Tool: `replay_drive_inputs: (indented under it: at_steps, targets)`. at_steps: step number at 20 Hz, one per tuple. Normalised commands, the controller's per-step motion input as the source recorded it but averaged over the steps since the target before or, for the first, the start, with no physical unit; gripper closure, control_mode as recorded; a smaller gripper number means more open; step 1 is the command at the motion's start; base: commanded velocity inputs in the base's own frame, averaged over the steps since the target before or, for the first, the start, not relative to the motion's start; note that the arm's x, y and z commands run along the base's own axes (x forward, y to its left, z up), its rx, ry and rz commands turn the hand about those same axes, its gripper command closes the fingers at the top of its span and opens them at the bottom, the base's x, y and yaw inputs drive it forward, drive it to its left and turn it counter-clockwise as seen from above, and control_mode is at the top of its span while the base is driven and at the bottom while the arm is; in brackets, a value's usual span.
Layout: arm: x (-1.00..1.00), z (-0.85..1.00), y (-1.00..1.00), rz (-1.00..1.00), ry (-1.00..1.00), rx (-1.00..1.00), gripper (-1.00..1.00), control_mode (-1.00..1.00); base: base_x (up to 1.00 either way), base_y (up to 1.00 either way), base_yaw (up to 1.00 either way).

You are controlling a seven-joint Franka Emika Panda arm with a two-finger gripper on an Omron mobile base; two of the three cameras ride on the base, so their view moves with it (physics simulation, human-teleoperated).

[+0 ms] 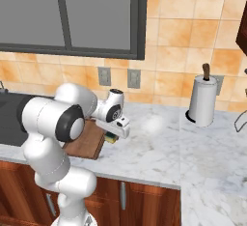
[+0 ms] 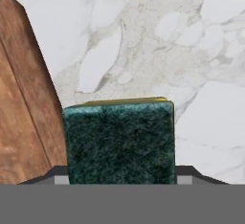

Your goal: Pick up the sponge from the counter and clean the cutting board by briefly scrubbing or pressing down on the cutting board. Once finished, release the sponge.

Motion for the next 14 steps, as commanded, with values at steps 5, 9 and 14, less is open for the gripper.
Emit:
replay_drive_inputs:
  at_steps: [5, 9, 14]
  targets:
    - [-0.64, 0.49, 0.00, 0.06, -0.22, -0.04, 1.00, -1.00, 0.00, 0.00, 0.00]
    - [-0.45, 0.73, 0.01, 0.24, -0.10, -0.02, 1.00, -1.00, 0.00, 0.00, 0.00]
    - [-0.28, 0.36, 0.12, 0.40, 0.02, 0.00, 1.00, -1.00, 0.00, 0.00, 0.00]
